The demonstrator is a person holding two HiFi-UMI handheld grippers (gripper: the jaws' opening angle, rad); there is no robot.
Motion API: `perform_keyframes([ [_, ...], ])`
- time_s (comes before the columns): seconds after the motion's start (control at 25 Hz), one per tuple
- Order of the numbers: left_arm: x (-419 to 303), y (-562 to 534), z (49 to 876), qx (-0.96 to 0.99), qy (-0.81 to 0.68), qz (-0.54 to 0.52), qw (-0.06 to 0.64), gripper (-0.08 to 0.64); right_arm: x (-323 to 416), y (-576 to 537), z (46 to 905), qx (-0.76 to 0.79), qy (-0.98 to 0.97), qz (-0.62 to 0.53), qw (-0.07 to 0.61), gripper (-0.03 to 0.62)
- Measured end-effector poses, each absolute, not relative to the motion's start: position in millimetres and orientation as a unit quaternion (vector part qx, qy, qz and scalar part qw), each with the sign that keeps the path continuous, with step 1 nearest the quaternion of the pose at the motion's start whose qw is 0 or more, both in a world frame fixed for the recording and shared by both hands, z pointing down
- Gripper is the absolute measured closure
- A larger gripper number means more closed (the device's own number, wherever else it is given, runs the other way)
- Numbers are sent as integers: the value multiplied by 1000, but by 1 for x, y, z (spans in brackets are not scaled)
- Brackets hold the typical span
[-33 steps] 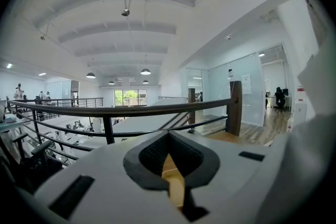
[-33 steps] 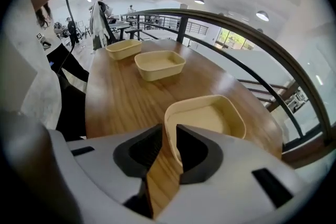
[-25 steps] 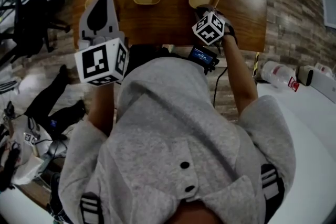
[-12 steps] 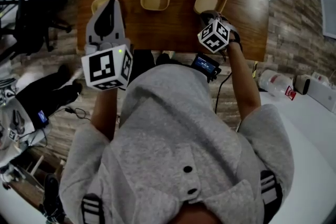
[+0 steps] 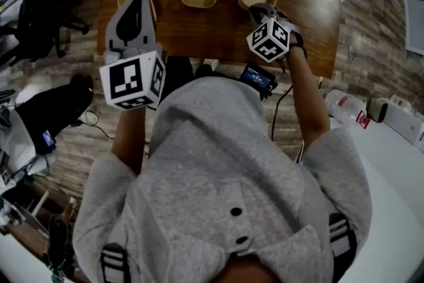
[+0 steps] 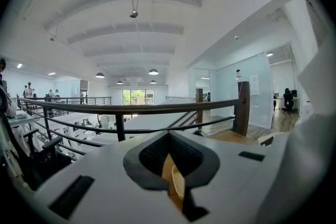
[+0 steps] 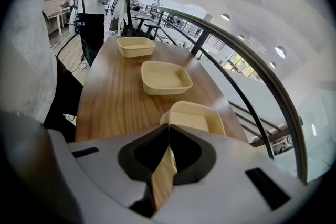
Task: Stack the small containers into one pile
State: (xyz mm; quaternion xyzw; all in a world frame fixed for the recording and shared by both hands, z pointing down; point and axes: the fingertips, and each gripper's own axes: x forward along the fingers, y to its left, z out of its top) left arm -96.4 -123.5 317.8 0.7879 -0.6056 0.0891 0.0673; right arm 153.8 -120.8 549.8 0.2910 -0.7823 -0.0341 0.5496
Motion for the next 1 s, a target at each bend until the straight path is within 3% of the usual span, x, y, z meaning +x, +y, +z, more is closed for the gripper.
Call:
perform_keyframes([
  [1.0,-140,-86,315,751,-651,84,67,549,42,-135,500,225,-821,-138,507,566],
])
